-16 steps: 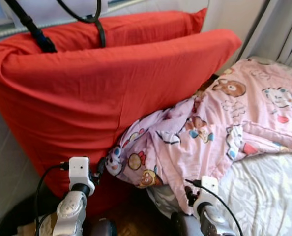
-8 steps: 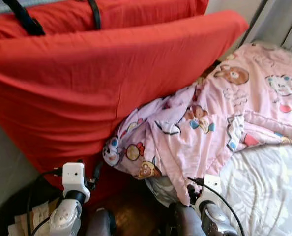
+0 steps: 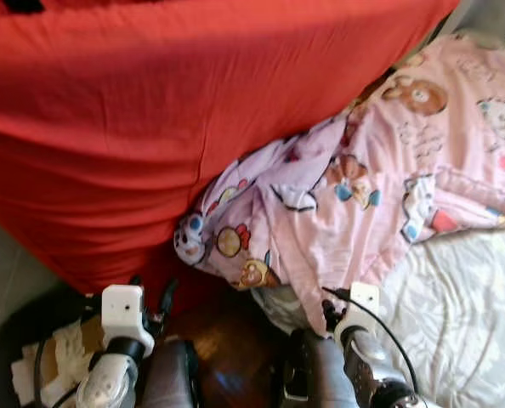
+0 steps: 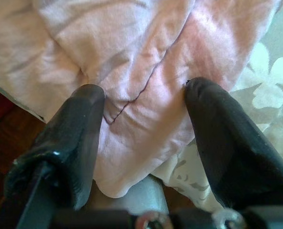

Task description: Clean up the room

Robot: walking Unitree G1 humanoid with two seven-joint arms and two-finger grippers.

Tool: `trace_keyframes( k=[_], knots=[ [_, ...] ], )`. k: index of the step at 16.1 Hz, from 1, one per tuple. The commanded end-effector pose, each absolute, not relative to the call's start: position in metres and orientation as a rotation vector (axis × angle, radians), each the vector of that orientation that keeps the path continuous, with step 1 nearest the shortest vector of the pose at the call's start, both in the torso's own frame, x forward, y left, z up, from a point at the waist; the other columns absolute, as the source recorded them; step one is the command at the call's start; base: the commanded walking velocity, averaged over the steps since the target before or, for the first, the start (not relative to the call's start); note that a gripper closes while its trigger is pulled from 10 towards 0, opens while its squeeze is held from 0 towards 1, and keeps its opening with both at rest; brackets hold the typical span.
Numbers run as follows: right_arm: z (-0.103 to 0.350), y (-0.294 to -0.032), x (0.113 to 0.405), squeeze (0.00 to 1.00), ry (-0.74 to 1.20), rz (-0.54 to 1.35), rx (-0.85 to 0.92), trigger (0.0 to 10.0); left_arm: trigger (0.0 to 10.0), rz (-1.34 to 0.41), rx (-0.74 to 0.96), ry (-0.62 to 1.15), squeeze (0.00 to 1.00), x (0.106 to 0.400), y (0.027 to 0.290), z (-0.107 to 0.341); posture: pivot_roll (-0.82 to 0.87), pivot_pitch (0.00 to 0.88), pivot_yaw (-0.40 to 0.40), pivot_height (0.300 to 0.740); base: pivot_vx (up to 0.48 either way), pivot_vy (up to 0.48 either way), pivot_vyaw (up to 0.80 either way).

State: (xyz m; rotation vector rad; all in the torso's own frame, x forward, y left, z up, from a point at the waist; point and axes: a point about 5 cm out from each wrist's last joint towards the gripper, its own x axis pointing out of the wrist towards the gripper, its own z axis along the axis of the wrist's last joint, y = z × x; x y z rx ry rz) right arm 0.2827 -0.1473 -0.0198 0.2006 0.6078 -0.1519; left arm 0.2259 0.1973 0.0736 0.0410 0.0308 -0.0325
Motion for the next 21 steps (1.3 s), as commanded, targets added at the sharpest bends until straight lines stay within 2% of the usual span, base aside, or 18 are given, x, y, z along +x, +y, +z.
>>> trace_keyframes(
  k=[1, 8, 11, 12, 21],
  knots=[
    [-0.024, -0.150, 0.278, 0.00, 0.641, -0.191, 0.231, 10.0, 10.0, -0.048, 0.044, 0.080, 0.00, 0.218, 0.192, 0.068, 0.14, 0.362, -0.104, 0.617, 0.000, 0.000, 0.00],
    [-0.032, -0.145, 0.272, 0.00, 0.731, -0.193, 0.200, 10.0, 10.0, -0.060, 0.031, 0.122, 0.00, 0.203, 0.184, 0.071, 0.14, 0.405, -0.113, 0.617, 0.000, 0.000, 0.00],
    [-0.031, -0.138, 0.273, 0.00, 0.723, -0.124, 0.217, 10.0, 10.0, -0.052, 0.028, 0.131, 0.00, 0.197, 0.183, 0.073, 0.13, 0.419, -0.118, 0.617, 0.000, 0.000, 0.00],
    [-0.031, -0.137, 0.273, 0.00, 0.718, -0.103, 0.208, 0.0, 10.0, -0.046, 0.027, 0.137, 0.00, 0.195, 0.184, 0.073, 0.13, 0.421, -0.119, 0.617, 0.000, 0.000, 0.00],
    [-0.032, -0.137, 0.271, 0.00, 0.721, -0.090, 0.197, 0.0, 10.0, -0.025, 0.025, 0.140, 0.00, 0.192, 0.184, 0.073, 0.12, 0.428, -0.126, 0.617, 0.000, 0.000, 0.00]
  ],
)
